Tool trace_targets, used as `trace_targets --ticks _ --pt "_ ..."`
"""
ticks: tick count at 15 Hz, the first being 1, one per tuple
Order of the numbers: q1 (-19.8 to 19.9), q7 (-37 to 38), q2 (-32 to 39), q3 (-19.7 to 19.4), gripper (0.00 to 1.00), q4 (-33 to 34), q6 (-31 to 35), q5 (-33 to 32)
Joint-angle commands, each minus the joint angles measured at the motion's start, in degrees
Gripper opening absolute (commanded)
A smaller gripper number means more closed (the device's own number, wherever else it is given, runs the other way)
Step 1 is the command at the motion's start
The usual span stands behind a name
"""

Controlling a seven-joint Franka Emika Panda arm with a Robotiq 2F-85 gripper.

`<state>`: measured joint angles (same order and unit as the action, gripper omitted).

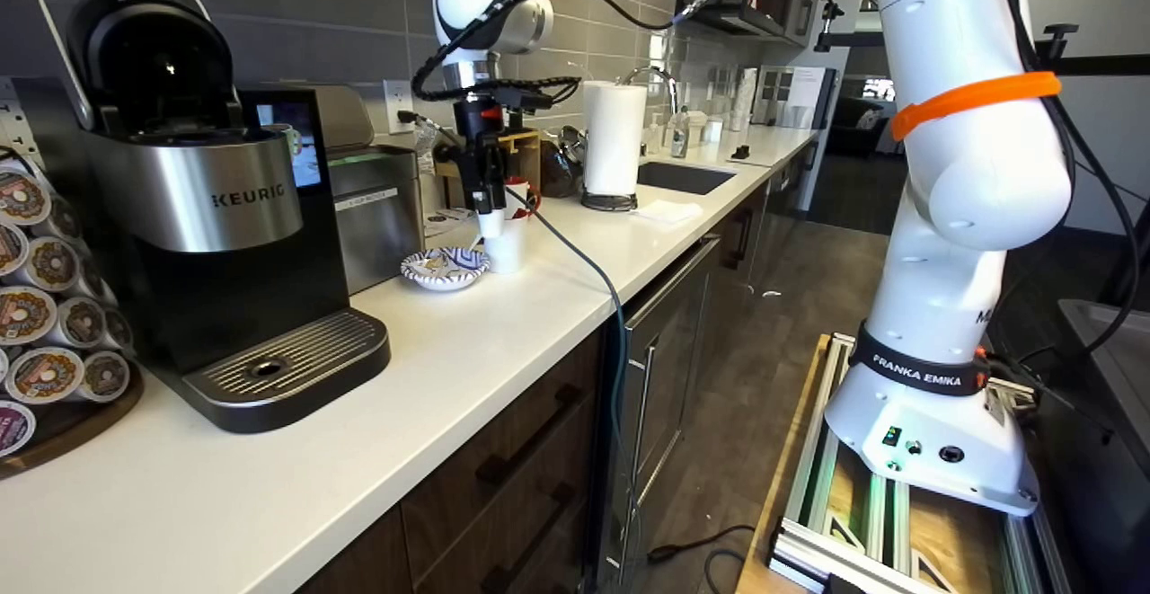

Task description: Put the coffee pod in the black and white bowl on the left.

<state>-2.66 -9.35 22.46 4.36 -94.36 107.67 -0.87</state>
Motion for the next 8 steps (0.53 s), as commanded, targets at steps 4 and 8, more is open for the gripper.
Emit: trace_targets --ticks 4,8 --pt "-2.7 -0.3 -1.0 -0.3 0.28 -1.7 9.4 -9.0" --pt "-1.6 -4.2 -0.5 0.4 0.28 -2.6 16.6 -8.4"
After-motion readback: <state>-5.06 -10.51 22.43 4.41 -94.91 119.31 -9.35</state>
